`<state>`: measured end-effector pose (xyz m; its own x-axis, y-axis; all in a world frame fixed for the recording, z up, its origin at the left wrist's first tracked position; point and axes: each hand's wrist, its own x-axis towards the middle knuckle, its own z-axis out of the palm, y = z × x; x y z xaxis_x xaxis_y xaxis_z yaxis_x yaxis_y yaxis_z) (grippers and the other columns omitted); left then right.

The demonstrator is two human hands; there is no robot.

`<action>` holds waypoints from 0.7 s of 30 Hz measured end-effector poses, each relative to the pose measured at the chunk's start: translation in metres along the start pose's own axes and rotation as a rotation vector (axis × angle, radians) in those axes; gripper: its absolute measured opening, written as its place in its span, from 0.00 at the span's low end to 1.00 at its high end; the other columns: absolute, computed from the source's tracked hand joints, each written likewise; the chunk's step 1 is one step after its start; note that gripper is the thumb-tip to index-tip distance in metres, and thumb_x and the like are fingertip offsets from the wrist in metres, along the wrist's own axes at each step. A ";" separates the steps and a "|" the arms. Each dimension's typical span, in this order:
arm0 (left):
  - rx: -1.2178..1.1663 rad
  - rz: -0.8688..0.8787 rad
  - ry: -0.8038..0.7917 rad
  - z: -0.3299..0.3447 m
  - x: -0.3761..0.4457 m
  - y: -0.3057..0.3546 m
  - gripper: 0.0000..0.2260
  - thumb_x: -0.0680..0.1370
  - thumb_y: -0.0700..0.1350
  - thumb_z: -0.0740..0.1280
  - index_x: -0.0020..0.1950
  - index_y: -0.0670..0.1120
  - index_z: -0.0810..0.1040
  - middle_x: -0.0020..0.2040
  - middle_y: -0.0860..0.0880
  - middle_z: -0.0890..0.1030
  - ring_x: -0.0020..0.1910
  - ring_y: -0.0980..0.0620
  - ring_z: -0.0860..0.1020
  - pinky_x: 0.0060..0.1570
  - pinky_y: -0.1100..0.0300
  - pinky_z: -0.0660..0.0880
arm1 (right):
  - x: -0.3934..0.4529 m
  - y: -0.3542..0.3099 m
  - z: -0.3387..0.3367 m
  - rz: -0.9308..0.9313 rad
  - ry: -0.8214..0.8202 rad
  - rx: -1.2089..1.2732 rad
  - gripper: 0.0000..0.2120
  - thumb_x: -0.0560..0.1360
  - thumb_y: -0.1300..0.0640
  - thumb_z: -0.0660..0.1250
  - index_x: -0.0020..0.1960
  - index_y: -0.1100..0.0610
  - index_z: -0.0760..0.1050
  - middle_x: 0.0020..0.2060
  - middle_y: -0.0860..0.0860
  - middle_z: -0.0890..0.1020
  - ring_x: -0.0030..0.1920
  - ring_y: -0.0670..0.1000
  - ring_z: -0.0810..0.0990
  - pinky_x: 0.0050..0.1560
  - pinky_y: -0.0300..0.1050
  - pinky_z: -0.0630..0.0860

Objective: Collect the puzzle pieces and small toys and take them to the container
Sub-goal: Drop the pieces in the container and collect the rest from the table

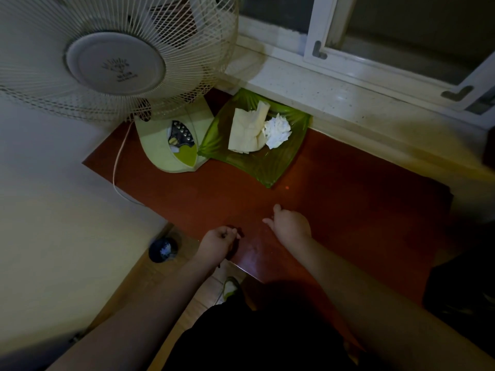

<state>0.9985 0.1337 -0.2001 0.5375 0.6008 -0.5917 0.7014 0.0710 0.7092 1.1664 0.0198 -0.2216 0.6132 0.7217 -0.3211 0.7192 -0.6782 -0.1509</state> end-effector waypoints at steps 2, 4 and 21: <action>0.000 0.002 -0.008 -0.001 0.000 0.000 0.14 0.81 0.50 0.61 0.40 0.47 0.80 0.24 0.53 0.69 0.22 0.55 0.64 0.25 0.61 0.60 | 0.000 -0.003 0.002 -0.032 0.013 -0.064 0.18 0.81 0.45 0.54 0.60 0.59 0.70 0.49 0.57 0.83 0.51 0.58 0.82 0.40 0.47 0.73; 0.009 0.007 -0.013 -0.001 0.000 0.000 0.14 0.81 0.49 0.61 0.40 0.48 0.80 0.23 0.53 0.69 0.22 0.55 0.64 0.26 0.61 0.60 | 0.000 -0.005 0.004 -0.039 0.021 -0.078 0.14 0.82 0.50 0.54 0.57 0.58 0.72 0.47 0.57 0.83 0.50 0.58 0.82 0.42 0.47 0.75; -0.034 -0.041 0.008 -0.001 0.011 0.007 0.14 0.81 0.51 0.62 0.40 0.48 0.81 0.26 0.51 0.71 0.26 0.52 0.66 0.29 0.59 0.60 | 0.014 0.042 -0.029 0.450 -0.128 2.011 0.14 0.77 0.61 0.50 0.36 0.60 0.68 0.31 0.54 0.69 0.27 0.48 0.66 0.21 0.39 0.56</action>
<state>1.0091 0.1422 -0.2012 0.5048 0.6030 -0.6177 0.7066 0.1224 0.6970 1.2148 0.0053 -0.2053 0.5211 0.5462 -0.6559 -0.7827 -0.0007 -0.6224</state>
